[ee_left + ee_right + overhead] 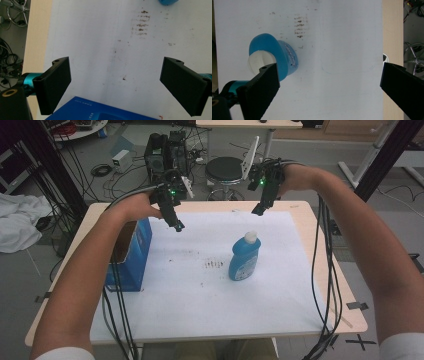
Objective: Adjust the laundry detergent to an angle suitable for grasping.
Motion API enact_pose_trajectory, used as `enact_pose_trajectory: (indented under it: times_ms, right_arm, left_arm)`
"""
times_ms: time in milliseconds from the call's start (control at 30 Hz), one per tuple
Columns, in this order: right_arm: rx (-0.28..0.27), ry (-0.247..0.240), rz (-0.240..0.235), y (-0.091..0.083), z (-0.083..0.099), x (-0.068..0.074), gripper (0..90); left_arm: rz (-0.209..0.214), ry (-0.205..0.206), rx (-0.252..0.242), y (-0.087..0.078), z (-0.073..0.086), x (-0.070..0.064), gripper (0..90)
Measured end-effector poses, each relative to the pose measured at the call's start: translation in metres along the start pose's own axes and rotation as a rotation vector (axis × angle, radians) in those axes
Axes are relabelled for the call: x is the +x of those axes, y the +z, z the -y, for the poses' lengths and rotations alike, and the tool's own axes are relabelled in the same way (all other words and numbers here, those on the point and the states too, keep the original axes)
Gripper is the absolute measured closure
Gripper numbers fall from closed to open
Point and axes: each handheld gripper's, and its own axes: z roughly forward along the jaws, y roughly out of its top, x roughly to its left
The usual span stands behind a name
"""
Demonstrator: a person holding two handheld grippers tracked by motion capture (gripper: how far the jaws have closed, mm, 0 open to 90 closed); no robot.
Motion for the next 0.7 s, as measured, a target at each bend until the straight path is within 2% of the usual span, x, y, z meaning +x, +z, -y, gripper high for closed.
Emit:
enact_pose_trajectory:
  times_ms: [100,133,167,333,500,700]
  right_arm:
    - [0.002,-0.009,0.001,-0.0021,0.0010,-0.0002,1.4]
    - [0.002,-0.009,0.001,-0.0021,0.0010,-0.0002,1.4]
    - [-0.007,0.012,0.001,-0.0020,0.0010,0.0014,1.4]
    - [-0.008,0.015,0.003,-0.0028,0.0010,0.0031,1.4]
    - [0.005,-0.005,0.003,-0.0049,0.0021,0.0012,1.4]
    - [-0.005,0.015,0.003,-0.0064,0.0057,0.0038,1.4]
  left_arm:
    - [-0.001,0.000,0.003,0.0006,-0.0002,-0.0010,9.9]
    - [0.003,-0.012,-0.004,0.0011,-0.0001,-0.0025,9.9]
    - [0.001,0.001,0.002,0.0007,-0.0002,-0.0022,9.9]
    - [0.001,-0.002,-0.005,-0.0005,-0.0002,-0.0025,9.9]
    - [0.002,0.001,-0.001,0.0004,-0.0006,-0.0019,9.9]
    - [0.009,-0.004,-0.001,0.0020,-0.0037,-0.0071,9.9]
